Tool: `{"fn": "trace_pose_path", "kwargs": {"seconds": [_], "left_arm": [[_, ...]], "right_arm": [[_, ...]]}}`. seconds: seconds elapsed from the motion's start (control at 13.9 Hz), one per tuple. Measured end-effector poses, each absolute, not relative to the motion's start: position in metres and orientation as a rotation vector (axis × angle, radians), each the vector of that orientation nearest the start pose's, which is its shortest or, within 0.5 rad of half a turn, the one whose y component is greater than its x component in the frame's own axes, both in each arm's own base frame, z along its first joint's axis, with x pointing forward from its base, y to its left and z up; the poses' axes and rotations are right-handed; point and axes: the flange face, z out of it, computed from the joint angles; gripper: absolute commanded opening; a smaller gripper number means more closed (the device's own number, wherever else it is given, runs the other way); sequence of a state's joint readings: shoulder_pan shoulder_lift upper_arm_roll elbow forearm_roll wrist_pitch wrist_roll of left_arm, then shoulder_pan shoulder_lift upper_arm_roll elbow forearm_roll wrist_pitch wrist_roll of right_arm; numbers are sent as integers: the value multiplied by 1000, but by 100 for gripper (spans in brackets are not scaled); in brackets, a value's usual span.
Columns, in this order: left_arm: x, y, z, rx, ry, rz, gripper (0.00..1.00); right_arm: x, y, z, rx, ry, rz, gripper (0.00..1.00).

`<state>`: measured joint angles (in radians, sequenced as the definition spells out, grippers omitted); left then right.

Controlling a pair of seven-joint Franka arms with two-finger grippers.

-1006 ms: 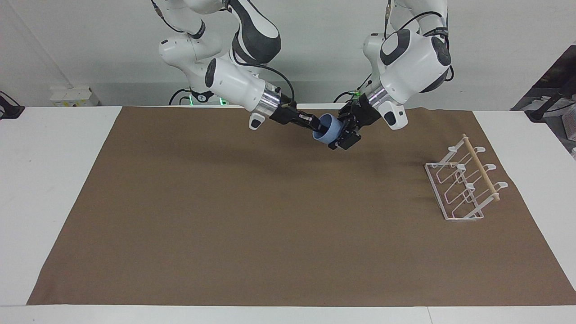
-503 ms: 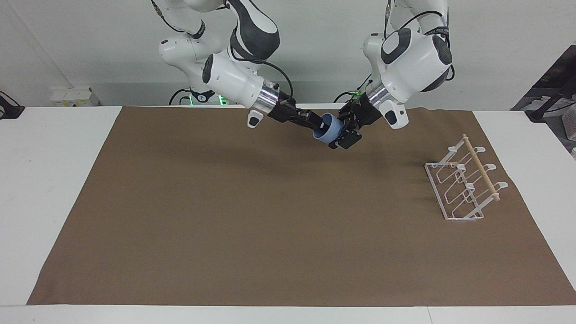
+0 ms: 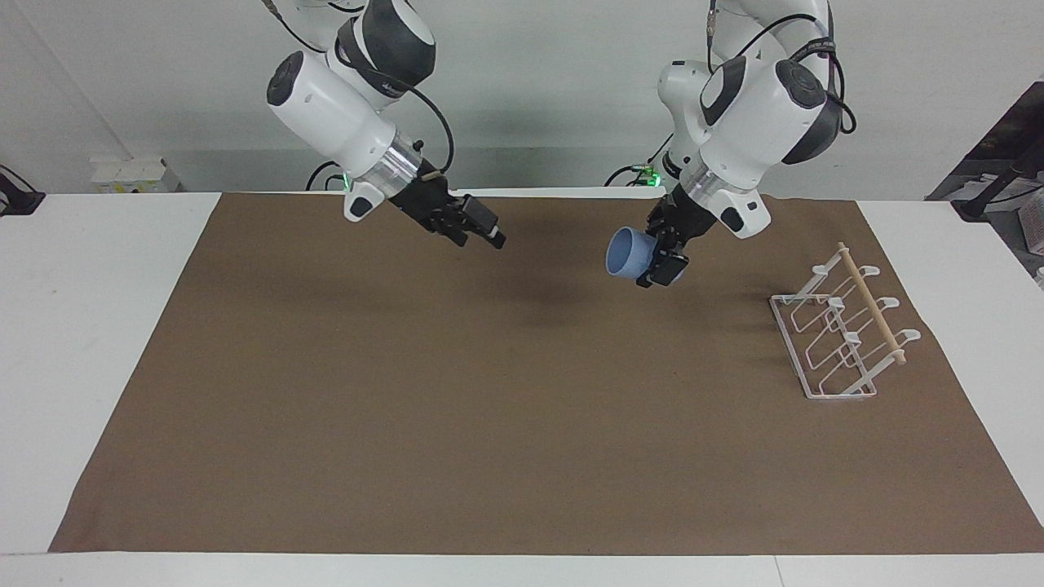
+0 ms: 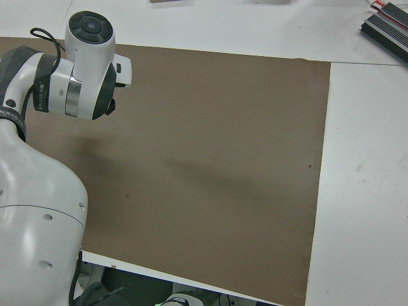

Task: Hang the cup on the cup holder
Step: 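Carry the cup with the left gripper while the right gripper withdraws, then lower the cup onto the rack's wooden peg with the left gripper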

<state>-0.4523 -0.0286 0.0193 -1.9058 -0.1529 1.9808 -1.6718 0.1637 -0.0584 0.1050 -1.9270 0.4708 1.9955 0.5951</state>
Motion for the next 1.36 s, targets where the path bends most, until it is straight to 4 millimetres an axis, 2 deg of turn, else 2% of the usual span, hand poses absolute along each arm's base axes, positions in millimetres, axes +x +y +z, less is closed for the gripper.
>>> {"fn": "trace_pose_path", "kwargs": {"seconds": [0.14,0.22,0.43,0.57,0.65,0.79,0.93,1.15,1.22,1.36], "left_arm": [[510,-226,512,-2538,-1885,-111,41],[512,-216,510,-2475,-1834,-236,41],[526,-188,497,-2247,-1711,-590,39],[546,-157,480,-2072,-1642,-805,39],[559,-135,469,-1976,-1591,-899,38],[578,-92,454,-1845,-1503,-1016,37],[587,-70,455,-1794,-1463,-1067,36],[589,-74,459,-1805,-1445,-1099,35],[589,-76,455,-1809,-1438,-1094,35],[591,-80,430,-1801,-1423,-1070,35]], "right_arm": [[536,141,531,-2786,597,42,99],[539,121,539,-2855,552,26,99],[542,53,573,-3025,400,20,99],[536,20,602,-3096,327,60,99],[531,7,621,-3124,306,84,99],[520,-11,650,-3169,256,137,99],[518,-24,657,-3185,178,217,99],[521,-29,651,-3182,156,285,99],[521,-29,651,-3182,156,292,99],[520,-27,652,-3183,150,293,99]]}}
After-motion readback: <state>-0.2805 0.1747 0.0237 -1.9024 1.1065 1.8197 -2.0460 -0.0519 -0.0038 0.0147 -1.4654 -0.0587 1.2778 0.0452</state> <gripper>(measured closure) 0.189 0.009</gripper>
